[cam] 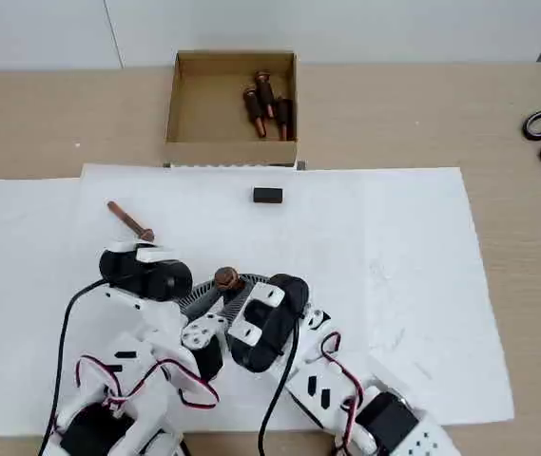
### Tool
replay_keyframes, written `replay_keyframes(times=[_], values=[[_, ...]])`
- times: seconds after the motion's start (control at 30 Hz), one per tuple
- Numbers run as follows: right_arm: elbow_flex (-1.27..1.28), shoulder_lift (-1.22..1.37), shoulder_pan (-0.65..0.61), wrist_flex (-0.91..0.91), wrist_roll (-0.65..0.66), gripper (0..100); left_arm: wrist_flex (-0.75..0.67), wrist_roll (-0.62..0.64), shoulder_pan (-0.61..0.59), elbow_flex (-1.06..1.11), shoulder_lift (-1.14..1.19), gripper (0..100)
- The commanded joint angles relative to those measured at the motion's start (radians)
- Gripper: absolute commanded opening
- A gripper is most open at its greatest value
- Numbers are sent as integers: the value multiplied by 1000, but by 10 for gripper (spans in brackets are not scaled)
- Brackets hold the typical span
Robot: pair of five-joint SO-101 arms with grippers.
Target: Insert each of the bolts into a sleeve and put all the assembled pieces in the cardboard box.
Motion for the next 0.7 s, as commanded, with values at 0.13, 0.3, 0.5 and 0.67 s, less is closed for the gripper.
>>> replay_keyframes(times=[0.13, 0.3, 0.5, 0.67], values=[[-37, -21, -8, -10, 12, 2, -2, -23, 0, -45, 12, 250], [-34, -19, -8, -10, 9, 2, 6, -175, -121, -82, 12, 245], [-6, -19, -4, -10, 9, 2, 72, -275, -216, -143, 12, 245], [-2, -21, -4, -10, 8, 2, 137, -272, -222, -208, 12, 235]])
